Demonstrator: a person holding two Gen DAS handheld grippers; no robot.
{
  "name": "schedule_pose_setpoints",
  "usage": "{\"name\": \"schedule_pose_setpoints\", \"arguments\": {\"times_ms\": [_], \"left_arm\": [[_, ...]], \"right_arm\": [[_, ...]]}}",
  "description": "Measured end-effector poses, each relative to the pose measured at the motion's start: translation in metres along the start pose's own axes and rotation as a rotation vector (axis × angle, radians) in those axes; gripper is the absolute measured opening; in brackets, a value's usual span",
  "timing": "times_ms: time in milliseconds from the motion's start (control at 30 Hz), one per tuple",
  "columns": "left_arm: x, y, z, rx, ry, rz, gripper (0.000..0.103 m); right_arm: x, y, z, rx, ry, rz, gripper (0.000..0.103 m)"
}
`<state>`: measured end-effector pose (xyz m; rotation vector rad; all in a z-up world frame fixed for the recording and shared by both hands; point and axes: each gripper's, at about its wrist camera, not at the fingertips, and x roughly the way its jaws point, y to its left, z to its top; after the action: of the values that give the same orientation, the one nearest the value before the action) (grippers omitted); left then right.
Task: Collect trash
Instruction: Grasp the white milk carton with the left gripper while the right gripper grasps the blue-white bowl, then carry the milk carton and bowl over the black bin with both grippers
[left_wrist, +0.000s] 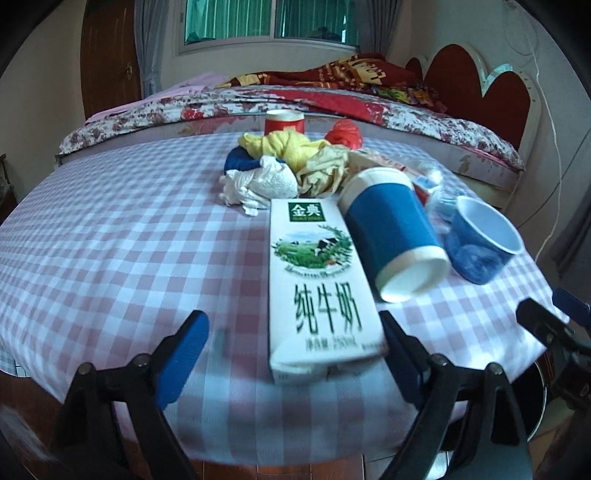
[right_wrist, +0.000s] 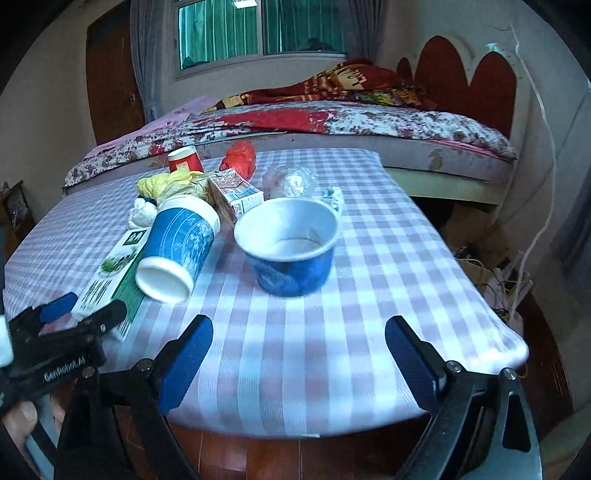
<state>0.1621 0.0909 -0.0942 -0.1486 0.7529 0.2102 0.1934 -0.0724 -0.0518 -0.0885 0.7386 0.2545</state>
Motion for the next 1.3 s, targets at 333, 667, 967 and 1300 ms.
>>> {"name": "schedule_pose_setpoints", "arguments": {"times_ms": [333,667,967,1300], "left_arm": [[0.022,0.012,0.012,-0.005,0.019,-0.023,0.059],[0.02,0.019,0.015,0.02,0.001,-0.058,0.056],[0.018,0.023,0.016,0.027,-0.007,-0.064,0.055],[-0.008,0.016,0.015,0.028,-0.059,-0.09,0.055]], "right_arm": [[0.055,0.005,0.035,-0.019,0.023,-0.006,0.087],[0.066,0.005,0.041,-0.03,0.024,-0.038,0.083],[0.067,0.002,0.044,-0.022,0.028,-0.014,0.076],[0.034,-0.005,0.039,-0.021,-0.015,-0.024,0.076]]}}
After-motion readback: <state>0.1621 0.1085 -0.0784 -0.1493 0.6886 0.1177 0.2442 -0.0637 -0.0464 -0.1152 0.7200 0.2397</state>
